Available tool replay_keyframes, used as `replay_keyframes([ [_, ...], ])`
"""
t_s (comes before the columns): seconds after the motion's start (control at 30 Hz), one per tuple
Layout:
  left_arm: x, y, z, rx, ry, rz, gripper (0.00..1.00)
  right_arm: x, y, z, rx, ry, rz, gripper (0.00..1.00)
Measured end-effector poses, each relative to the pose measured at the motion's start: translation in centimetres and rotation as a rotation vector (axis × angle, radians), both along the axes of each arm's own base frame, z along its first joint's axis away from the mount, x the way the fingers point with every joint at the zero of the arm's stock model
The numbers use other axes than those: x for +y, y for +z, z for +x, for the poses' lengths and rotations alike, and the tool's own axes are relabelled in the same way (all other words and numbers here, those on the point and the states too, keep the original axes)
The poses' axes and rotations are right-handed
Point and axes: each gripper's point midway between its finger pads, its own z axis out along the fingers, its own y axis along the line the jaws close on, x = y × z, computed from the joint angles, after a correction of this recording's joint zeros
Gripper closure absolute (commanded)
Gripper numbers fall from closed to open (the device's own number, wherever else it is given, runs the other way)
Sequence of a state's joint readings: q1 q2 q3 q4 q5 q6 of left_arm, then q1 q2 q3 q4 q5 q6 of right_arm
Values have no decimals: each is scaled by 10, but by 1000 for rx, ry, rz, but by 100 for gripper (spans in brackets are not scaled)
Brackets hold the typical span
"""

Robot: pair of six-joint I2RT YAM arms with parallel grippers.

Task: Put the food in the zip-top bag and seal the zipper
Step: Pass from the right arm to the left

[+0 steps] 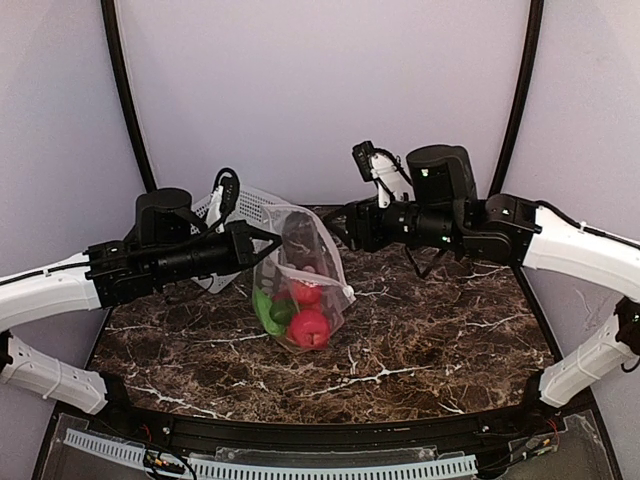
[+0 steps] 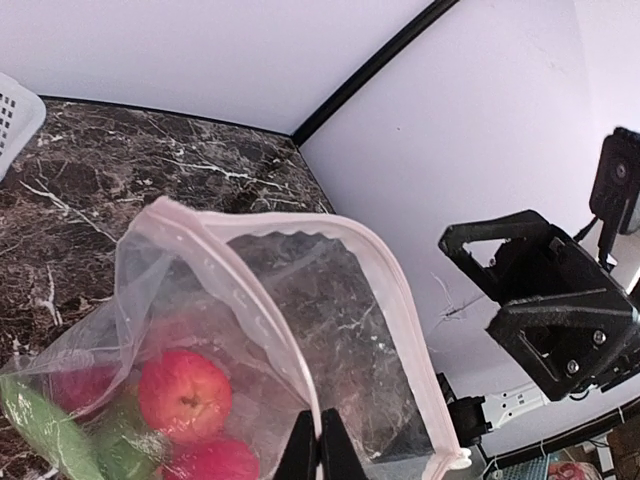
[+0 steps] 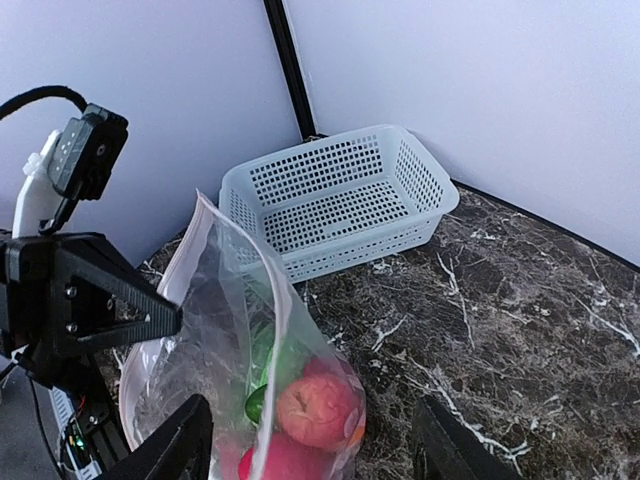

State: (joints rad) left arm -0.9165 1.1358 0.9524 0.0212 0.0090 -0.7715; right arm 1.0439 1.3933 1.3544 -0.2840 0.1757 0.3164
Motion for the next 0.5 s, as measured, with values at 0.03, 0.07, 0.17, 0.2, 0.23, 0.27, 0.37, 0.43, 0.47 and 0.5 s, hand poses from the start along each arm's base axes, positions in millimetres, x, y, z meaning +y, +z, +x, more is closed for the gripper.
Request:
replay_keyframes([
  [0.03, 5, 0, 3, -4, 24, 3, 99, -4, 1, -2, -3, 2, 2, 28],
  [0.07, 8, 2, 5, -10, 43, 2, 99, -8, 2, -5, -7, 5, 5, 27],
  [0.17, 18, 9, 10, -27, 83, -3, 99, -26, 15, -19, -36, 25, 34, 27],
  [0.2, 21, 10, 12, -31, 97, 2, 99, -34, 19, -25, -48, 32, 48, 28],
  [0.23, 23, 12, 14, -33, 105, 4, 99, -40, 23, -29, -56, 35, 60, 28],
  [0.27, 25, 13, 16, -37, 112, 7, 99, -46, 25, -34, -60, 40, 71, 29],
  [0.37, 30, 13, 20, -42, 128, 23, 99, -61, 17, -47, -52, 61, 83, 29],
  [0.43, 33, 13, 22, -42, 137, 34, 99, -68, 1, -57, -24, 83, 76, 29],
  [0.47, 34, 12, 22, -42, 138, 40, 99, -71, -9, -62, -7, 93, 69, 29],
  [0.5, 36, 12, 22, -42, 141, 43, 99, -73, -23, -68, 16, 107, 60, 29],
])
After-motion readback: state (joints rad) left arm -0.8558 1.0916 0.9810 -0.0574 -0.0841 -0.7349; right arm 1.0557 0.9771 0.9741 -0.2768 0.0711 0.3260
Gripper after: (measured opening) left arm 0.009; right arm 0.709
